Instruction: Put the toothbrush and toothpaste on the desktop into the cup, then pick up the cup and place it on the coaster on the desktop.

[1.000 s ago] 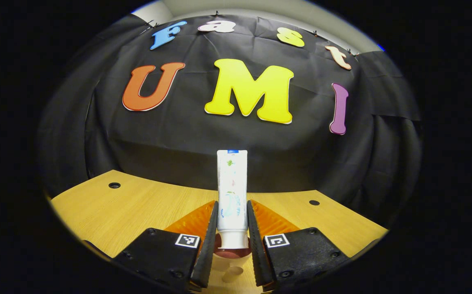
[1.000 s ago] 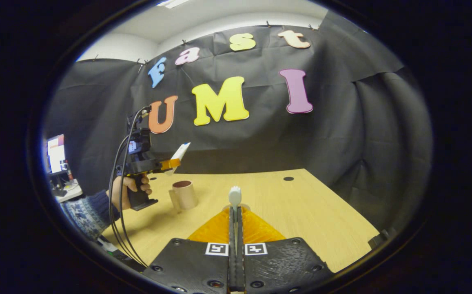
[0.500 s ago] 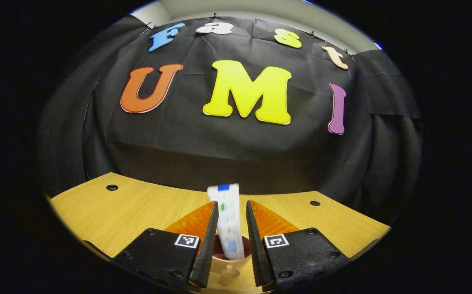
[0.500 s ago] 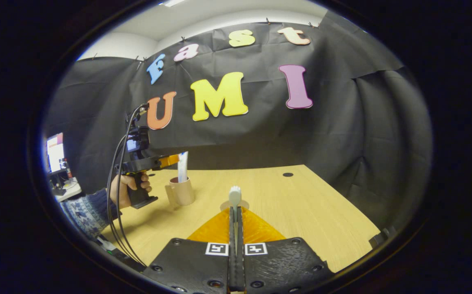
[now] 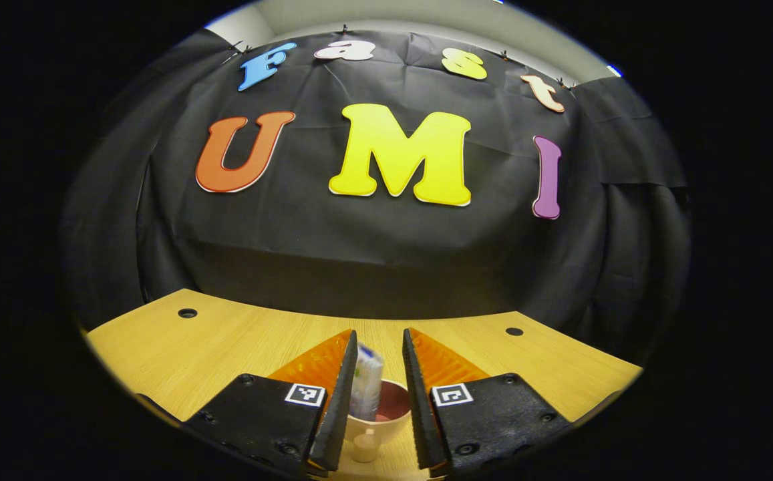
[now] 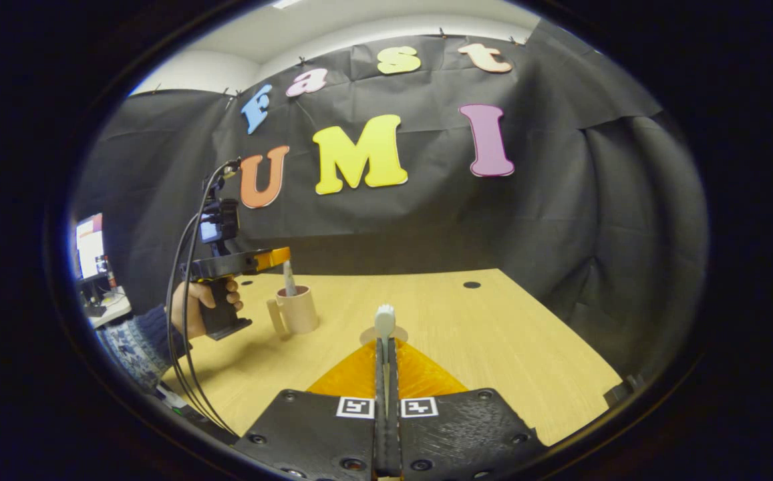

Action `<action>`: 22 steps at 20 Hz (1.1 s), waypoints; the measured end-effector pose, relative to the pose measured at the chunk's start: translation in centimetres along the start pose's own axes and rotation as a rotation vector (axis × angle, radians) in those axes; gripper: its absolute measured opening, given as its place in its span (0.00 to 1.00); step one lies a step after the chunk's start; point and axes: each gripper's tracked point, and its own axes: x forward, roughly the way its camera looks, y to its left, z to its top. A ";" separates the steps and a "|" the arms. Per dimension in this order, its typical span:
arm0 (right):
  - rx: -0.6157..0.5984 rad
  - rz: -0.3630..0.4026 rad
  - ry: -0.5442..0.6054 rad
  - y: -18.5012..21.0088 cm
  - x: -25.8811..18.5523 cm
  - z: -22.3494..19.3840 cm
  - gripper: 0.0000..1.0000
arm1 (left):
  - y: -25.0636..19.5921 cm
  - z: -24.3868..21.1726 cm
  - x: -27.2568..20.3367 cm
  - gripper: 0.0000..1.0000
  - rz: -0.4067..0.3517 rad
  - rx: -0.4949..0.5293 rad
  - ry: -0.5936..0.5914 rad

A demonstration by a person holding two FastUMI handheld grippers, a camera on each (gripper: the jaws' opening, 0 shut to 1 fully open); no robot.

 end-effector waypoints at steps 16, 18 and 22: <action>-0.012 0.121 -0.116 12.4 10.9 12.6 0.00 | 5.2 -2.6 -8.6 0.99 0.038 -0.011 -0.007; -0.021 0.136 -0.123 14.4 13.0 13.7 0.00 | 5.8 -3.3 -10.4 0.98 0.036 -0.025 0.007; -0.027 0.168 -0.125 18.0 16.6 14.9 0.00 | 7.1 -4.0 -13.2 0.98 0.046 -0.009 0.003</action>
